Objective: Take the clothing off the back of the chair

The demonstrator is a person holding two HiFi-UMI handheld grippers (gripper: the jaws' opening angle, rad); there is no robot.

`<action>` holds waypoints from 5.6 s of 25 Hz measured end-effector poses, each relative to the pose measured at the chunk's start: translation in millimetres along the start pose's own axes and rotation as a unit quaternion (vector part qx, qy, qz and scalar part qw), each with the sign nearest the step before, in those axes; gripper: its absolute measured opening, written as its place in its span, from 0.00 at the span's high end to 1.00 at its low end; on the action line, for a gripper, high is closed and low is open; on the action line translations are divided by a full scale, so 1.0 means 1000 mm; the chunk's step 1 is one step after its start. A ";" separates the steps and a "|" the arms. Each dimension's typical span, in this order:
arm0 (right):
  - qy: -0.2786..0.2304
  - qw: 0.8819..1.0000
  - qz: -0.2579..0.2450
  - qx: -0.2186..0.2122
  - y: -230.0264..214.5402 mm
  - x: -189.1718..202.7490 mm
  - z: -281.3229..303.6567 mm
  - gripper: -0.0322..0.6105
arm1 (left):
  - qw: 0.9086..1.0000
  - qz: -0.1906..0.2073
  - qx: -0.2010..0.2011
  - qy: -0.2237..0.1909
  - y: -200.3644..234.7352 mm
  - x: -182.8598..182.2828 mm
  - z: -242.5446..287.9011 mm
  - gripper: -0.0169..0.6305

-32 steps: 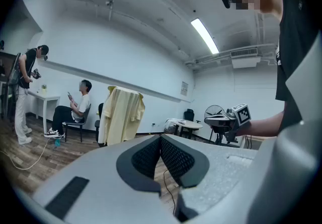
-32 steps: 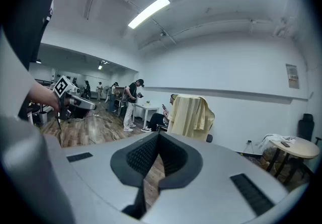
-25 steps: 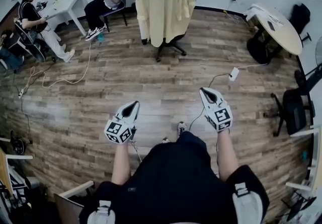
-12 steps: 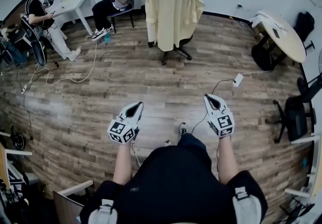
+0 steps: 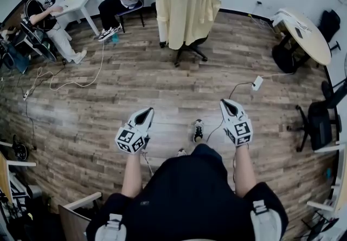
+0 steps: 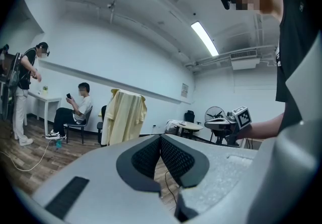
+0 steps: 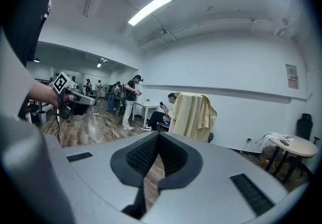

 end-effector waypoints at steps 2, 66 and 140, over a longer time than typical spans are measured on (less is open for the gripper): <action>-0.003 1.000 0.000 -0.004 0.002 -0.003 0.003 0.96 | 1.000 0.002 0.000 0.002 0.002 -0.001 0.001 0.97; 0.050 0.995 0.030 -0.085 -0.234 -0.058 0.270 0.96 | 0.996 0.020 -0.073 0.050 0.139 -0.037 0.291 0.97; 0.063 0.997 0.017 -0.031 -0.345 -0.118 0.460 0.96 | 0.998 -0.030 -0.053 0.014 0.344 -0.031 0.491 0.97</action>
Point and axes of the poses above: the fingertips, and each gripper's own axes: z forward along the fingers, y to its left, x out of its underside, the point moved 2 cm from there along -z, backward along the fingers, and after that the axes turned 15 degrees about z, right-handed, at the moved point
